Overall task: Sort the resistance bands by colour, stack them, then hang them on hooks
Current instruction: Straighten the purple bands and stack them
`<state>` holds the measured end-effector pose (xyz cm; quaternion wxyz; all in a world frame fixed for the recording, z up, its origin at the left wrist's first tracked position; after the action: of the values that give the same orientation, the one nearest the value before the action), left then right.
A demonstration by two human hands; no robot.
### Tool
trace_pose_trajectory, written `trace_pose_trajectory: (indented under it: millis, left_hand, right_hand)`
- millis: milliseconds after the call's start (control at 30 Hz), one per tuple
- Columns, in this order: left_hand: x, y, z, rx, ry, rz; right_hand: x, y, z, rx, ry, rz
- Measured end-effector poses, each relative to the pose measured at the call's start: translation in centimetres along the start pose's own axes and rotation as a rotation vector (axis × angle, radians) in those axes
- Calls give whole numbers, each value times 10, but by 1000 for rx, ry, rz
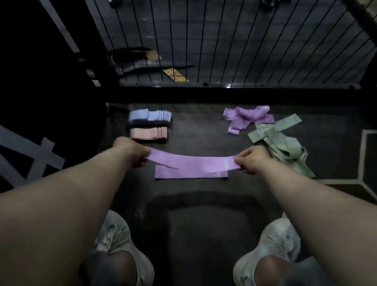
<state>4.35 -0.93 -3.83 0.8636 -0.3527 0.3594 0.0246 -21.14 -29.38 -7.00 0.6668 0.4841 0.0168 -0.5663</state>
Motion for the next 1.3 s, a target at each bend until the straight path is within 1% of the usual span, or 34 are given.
trace_pose_trajectory:
  millis: [233, 400, 567, 733, 867, 1033, 1167, 1300]
  left_hand:
    - [64, 64, -55, 14, 62, 185]
    - [99, 93, -73, 64, 47, 186]
    - [114, 109, -86, 55, -17, 218]
    - [124, 118, -93, 77, -68, 233]
    - [128, 119, -95, 89, -109, 208]
    - [129, 111, -90, 147, -218, 109]
    - [129, 108, -89, 161, -246, 84]
    - [132, 105, -91, 223, -228, 57]
  right_hand:
    - [56, -67, -48, 0, -112, -108]
    - [83, -81, -68, -26, -139, -82]
    - [101, -84, -79, -41, -138, -79]
    - [104, -86, -83, -89, -131, -21]
    - [107, -92, -86, -112, -134, -3]
    - [106, -91, -85, -83, -136, 4]
    - [106, -88, -85, -73, -125, 3]
    - [109, -92, -85, -112, -131, 13]
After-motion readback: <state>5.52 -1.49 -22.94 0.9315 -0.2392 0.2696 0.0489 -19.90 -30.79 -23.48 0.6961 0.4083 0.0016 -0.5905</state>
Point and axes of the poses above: each hand's wrist, its own x-axis towards the middle knuckle, its own z-axis out of the back of the hand, y = z × x, the point moved 9 cm from there along x, towards the middle knuckle, and after that the axes turned 5 degrees about x, right-handed, at the moved point
